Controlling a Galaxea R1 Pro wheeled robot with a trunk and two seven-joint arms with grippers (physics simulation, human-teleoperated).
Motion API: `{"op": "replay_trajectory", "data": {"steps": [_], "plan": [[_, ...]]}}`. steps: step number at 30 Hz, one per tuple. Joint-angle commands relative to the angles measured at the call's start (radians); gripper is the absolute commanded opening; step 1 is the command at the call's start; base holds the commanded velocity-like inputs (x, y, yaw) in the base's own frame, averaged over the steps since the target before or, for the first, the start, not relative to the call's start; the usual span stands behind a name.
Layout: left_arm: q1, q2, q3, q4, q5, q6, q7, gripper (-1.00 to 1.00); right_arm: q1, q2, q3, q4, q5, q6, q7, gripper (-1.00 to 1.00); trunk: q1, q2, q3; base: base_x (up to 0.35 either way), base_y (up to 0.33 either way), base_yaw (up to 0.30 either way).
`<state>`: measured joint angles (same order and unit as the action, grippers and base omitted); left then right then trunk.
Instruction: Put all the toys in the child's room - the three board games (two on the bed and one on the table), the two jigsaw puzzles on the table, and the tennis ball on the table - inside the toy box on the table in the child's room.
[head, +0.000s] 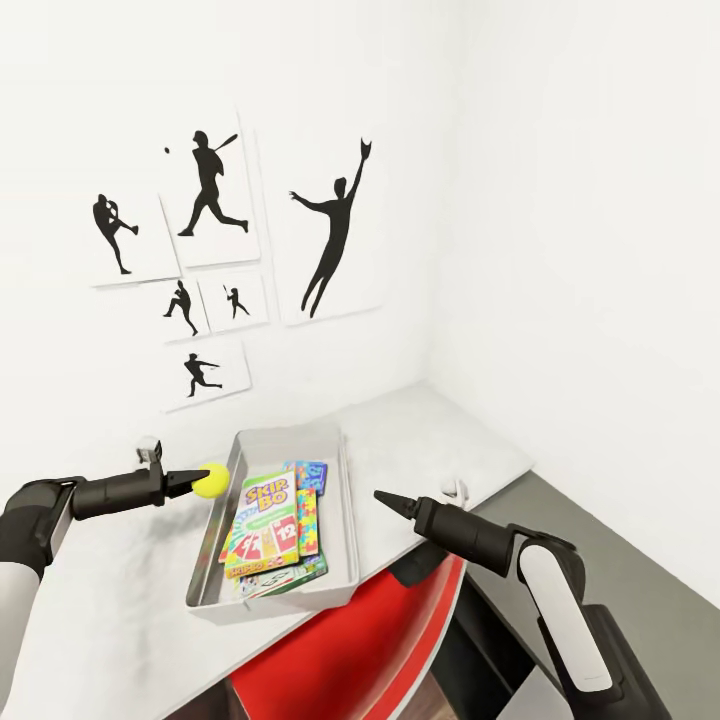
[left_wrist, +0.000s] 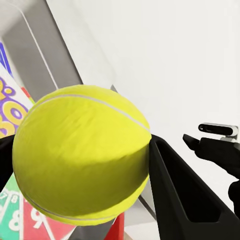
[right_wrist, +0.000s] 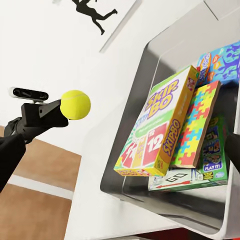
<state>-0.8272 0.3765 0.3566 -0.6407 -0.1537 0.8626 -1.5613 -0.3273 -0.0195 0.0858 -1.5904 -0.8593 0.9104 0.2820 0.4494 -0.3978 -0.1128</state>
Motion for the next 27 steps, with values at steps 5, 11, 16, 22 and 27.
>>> {"op": "replay_trajectory", "data": {"steps": [5, 11, 16, 22, 27], "plan": [[-0.001, -0.001, 0.004, 0.000, -0.010, 0.006, -0.010, -1.00, -0.001, 0.000, 0.000, 0.000, 0.006, 0.002, 0.006, 1.00, 0.001, -0.002, -0.002, 0.068, 0.063, 0.000], [-0.001, -0.001, 0.004, 0.000, -0.010, 0.006, -0.010, -1.00, -0.001, 0.000, 0.001, 0.000, 0.006, 0.002, 0.006, 1.00, 0.001, -0.002, -0.002, 0.082, 0.050, 0.041], [-0.001, -0.001, 0.004, 0.000, -0.010, 0.006, -0.010, -1.00, -0.001, 0.000, 0.001, 0.000, 0.006, 0.002, 0.006, 1.00, 0.001, -0.002, -0.002, 0.008, 0.004, 0.198], [-0.001, -0.001, 0.005, 0.000, -0.010, 0.006, -0.010, -1.00, -0.001, 0.000, 0.002, 0.000, 0.006, 0.002, 0.007, 1.00, 0.001, -0.002, -0.002, 0.059, 0.000, 0.037], [-0.001, -0.001, 0.005, 0.000, -0.010, 0.006, -0.010, -1.00, -0.001, 0.000, 0.002, 0.000, 0.006, 0.002, 0.008, 1.00, 0.001, -0.002, -0.002, 0.021, 0.000, 0.001]]}}
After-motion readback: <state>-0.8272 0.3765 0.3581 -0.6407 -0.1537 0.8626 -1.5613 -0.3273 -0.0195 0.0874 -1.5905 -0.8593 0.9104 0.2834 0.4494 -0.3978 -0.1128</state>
